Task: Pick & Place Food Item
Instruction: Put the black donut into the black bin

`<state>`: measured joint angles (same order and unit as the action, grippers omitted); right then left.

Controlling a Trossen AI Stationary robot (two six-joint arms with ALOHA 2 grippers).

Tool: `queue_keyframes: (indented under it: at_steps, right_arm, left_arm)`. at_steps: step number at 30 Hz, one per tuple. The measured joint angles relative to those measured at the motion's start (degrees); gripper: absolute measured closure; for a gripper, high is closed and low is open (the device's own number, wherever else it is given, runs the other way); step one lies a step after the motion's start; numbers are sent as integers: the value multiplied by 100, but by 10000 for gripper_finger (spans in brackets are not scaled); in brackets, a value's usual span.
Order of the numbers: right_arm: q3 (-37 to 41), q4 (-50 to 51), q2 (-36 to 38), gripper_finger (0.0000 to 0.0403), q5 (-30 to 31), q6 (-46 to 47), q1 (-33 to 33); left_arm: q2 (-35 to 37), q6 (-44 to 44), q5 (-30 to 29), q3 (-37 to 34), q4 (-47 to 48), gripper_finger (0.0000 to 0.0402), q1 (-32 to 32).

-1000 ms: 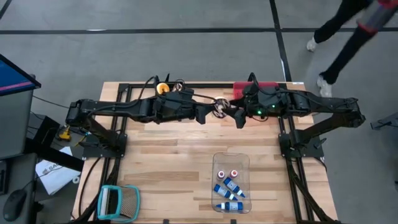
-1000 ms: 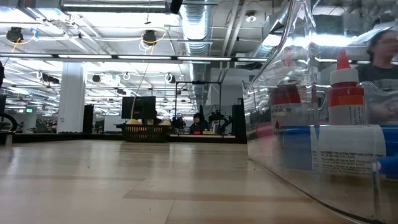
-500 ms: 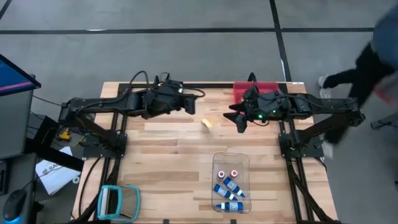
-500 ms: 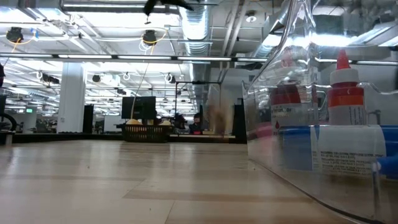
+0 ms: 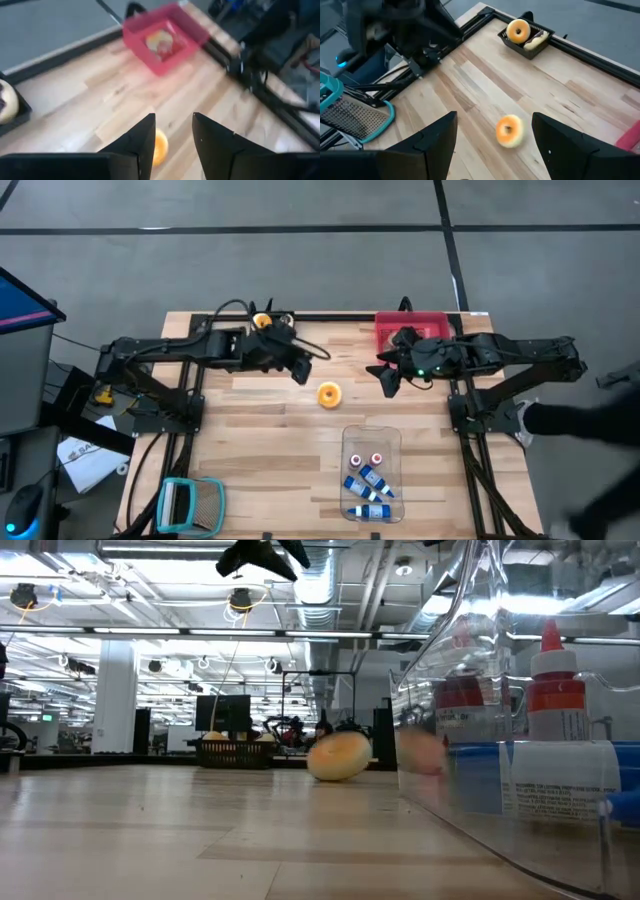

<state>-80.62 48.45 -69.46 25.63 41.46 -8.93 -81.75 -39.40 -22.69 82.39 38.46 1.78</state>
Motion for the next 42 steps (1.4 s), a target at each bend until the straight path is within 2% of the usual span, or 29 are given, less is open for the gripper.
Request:
queue_keyframes:
  at_steps: [8,15,20,24,36,42]
  right_arm:
    - [0,121,-2,154,62,190,2]
    - [0,171,-2,154,149,405,-87]
    - [0,248,-2,154,203,645,-236]
    - [0,260,-2,154,299,794,-352]
    - [0,256,-2,154,319,1025,-387]
    - [2,232,-2,154,319,1022,-378]
  left_arm:
    - [-837,166,346,11,-15,245,-185]
    - [-1869,-56,428,2,24,234,92]
    - [-2532,-155,786,4,-161,222,316]
    - [-2969,-149,817,4,-295,208,393]
    - [-3545,-140,915,2,-923,195,412]
    - [-3665,-129,903,8,-890,195,446]
